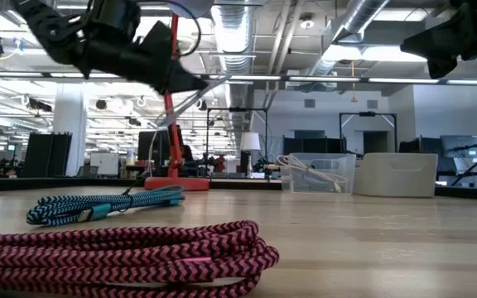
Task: Pick & Place USB Port
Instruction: Put the light blue charger cable into the transparent bin
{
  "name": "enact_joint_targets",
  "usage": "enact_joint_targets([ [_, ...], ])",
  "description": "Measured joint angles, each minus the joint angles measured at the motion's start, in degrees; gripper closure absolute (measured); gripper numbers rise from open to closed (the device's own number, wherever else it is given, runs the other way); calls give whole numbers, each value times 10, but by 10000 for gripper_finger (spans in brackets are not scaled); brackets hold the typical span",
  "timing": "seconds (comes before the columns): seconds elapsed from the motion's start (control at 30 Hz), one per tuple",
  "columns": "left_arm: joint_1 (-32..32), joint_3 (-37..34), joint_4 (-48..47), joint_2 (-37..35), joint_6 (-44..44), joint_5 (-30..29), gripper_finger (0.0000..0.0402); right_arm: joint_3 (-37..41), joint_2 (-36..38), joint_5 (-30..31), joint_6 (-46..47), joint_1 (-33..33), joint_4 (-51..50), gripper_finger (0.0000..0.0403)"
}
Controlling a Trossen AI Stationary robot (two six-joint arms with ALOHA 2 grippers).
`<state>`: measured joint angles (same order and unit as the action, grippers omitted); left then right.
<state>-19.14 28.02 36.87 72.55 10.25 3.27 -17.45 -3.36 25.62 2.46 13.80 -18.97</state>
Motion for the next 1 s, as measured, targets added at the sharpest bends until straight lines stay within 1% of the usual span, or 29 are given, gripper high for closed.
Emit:
enact_joint_targets([
  [0.13,0,45,32,47,-2,0,399,0,0,0,0,0,-3,349],
  [0.27,0,97,61,122,-23,7,399,0,0,0,0,0,-4,349],
  [0.43,0,171,138,219,-67,12,399,0,0,0,0,0,-7,349],
  [0.53,0,219,165,272,-91,12,399,0,0,0,0,0,-7,349],
  [0.8,0,346,172,378,-127,5,399,0,0,2,-15,0,-8,349],
  [0.87,0,368,172,395,-132,-5,399,0,0,2,-15,0,-10,349],
  [1.0,-7,405,174,424,-169,-6,399,0,0,4,-15,0,-25,349],
])
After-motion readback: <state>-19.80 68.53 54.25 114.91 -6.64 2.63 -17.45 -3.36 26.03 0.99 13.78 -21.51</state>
